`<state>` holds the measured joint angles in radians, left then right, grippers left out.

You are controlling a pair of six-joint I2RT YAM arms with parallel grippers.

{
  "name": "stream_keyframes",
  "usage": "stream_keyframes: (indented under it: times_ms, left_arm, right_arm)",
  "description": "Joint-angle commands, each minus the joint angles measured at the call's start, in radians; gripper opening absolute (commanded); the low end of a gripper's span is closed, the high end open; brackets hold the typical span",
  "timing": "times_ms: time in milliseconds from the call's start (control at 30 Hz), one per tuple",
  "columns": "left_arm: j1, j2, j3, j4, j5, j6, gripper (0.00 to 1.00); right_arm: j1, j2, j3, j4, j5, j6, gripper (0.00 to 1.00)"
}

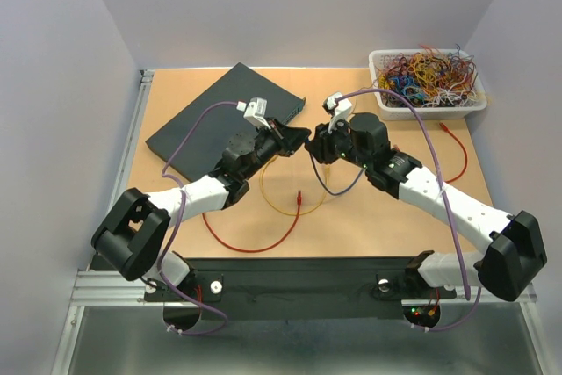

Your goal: Insert the plug into the switch port

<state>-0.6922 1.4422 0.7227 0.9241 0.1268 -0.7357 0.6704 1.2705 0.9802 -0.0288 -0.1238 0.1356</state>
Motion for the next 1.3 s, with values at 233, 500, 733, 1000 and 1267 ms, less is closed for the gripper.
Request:
stream_keyframes:
  times_ms: [233,500,733,1000,1267]
  left_arm:
    - [-0.013,-0.048,0.011,0.050,-0.018,-0.001,0.00]
    - [-0.015,-0.059,0.001,0.056,-0.033,-0.007,0.00]
    - [-0.013,-0.068,-0.012,0.035,-0.082,-0.024,0.00]
    - [-0.013,-0.066,-0.012,0.038,-0.085,-0.048,0.00]
    - [-0.015,-0.071,-0.017,0.048,-0.082,-0.059,0.00]
  right_arm:
    - [0.011,0.026,0.049,0.053,0.026,-0.002,0.33]
    - [0.009,0.021,0.048,0.053,0.038,0.004,0.30]
    - [0.009,-0.020,0.041,0.053,0.047,0.012,0.39]
    - [0.009,-0.025,0.037,0.053,0.039,0.016,0.42]
    - [0.009,-0.014,0.046,0.058,0.033,0.022,0.41]
